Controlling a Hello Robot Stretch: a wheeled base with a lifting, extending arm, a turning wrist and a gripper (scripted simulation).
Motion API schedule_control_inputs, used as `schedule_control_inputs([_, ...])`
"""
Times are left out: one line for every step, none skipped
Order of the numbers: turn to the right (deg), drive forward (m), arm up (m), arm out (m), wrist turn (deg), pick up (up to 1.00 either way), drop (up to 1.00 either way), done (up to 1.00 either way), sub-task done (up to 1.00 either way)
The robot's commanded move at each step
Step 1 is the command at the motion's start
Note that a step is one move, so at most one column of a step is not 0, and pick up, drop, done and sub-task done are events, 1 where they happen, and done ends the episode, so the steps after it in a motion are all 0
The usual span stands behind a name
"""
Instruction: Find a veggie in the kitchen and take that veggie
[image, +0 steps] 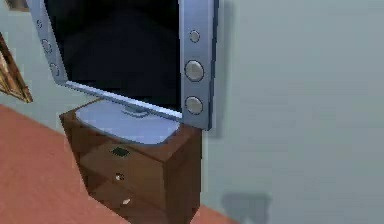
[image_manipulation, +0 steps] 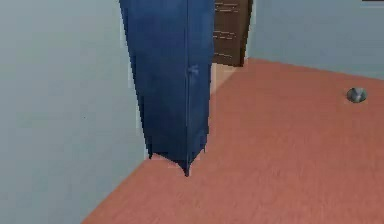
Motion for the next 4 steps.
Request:
schedule_control_inputs([45.0, 0.00, 0.00, 0.00, 0.0, 0.00, 0.00, 0.00, 0.00])
schedule_control_inputs([45.0, 0.00, 0.00, 0.00, 0.0, 0.00, 0.00, 0.00, 0.00])
schedule_control_inputs([33.0, 0.00, 0.00, 0.00, 0.0, 0.00, 0.00, 0.00, 0.00])
schedule_control_inputs([0.0, 0.70, 0.00, 0.00, 0.0, 0.00, 0.00, 0.00, 0.00])
